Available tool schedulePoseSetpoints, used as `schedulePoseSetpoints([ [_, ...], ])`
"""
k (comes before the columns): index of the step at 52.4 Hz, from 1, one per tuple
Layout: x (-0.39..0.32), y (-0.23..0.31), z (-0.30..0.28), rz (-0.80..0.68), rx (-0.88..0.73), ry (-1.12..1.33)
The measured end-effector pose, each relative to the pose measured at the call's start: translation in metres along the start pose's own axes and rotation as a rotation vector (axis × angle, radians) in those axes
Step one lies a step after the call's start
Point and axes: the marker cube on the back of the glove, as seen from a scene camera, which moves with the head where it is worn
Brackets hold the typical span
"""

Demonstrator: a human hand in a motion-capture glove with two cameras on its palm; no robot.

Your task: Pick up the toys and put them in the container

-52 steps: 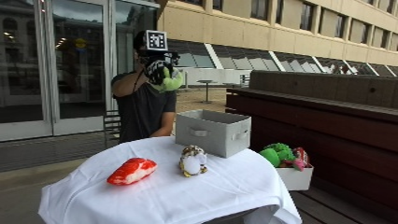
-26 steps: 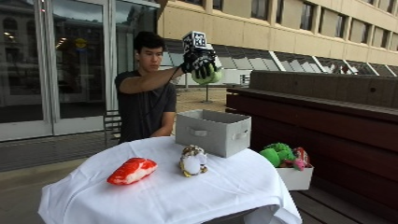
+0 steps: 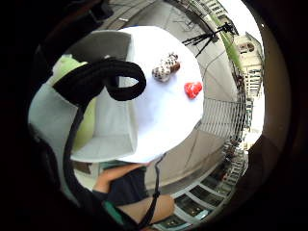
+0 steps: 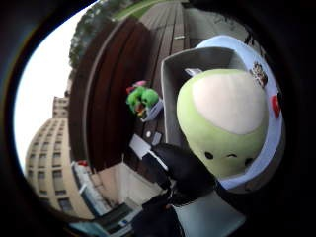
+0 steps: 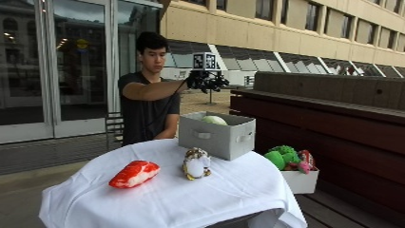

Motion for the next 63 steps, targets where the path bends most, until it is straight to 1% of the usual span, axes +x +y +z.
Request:
schedulePoseSetpoints([
  [4, 0.017, 0.006, -0.007, 0.135, -0.08, -0.09],
  [7, 0.016, 0.013, -0.019, 0.12, -0.127, -0.179],
  [9, 0.032, 0.009, -0.022, 0.107, -0.066, -0.115],
  [11, 0.035, 0.014, -0.028, 0.207, -0.02, -0.032],
  [13, 0.02, 0.029, -0.038, 0.349, -0.054, -0.041],
  [14, 0.016, 0.036, -0.042, 0.397, -0.075, -0.055],
  [16, 0.019, 0.044, -0.047, 0.442, -0.093, -0.065],
  [24, 0.078, 0.06, -0.055, 0.497, -0.092, -0.036],
  [30, 0.118, 0.072, -0.06, 0.553, -0.057, 0.019],
  [39, 0.177, 0.087, -0.054, 0.63, -0.031, 0.045],
  [46, 0.226, 0.092, -0.033, 0.662, -0.017, 0.04],
  [51, 0.247, 0.099, -0.017, 0.697, -0.016, 0.01],
  [56, 0.263, 0.105, 0.003, 0.809, -0.13, -0.042],
  [60, 0.292, 0.106, 0.032, 0.754, -0.058, -0.008],
  [63, 0.305, 0.111, 0.05, 0.748, -0.058, -0.022],
])
